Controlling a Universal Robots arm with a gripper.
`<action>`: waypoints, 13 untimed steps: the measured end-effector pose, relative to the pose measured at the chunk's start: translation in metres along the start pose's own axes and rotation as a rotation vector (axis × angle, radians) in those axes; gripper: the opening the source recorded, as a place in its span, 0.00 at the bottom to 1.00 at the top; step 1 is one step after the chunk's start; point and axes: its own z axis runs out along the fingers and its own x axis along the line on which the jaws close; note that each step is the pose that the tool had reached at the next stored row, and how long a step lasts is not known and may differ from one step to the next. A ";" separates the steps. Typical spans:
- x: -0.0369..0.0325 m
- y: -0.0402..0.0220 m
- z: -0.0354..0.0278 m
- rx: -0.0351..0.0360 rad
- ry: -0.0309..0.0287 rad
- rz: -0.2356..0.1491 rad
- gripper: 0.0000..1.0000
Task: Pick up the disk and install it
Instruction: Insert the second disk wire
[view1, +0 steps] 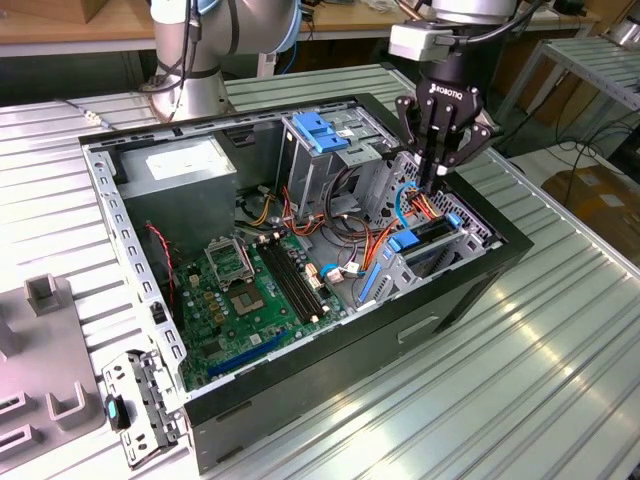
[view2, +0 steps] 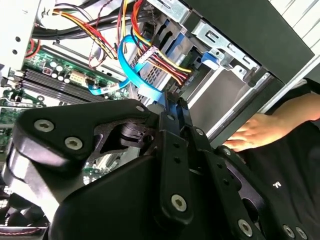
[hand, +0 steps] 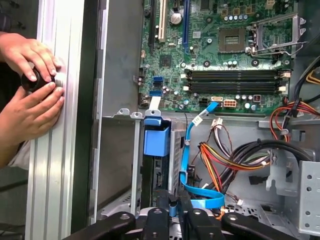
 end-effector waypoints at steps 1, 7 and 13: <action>-0.0004 -0.0001 0.0009 -0.0004 0.0088 0.000 0.16; 0.0012 0.0000 0.0033 0.0004 -0.0012 -0.001 0.16; 0.0090 0.0007 0.0070 0.0071 -0.0758 -0.011 0.16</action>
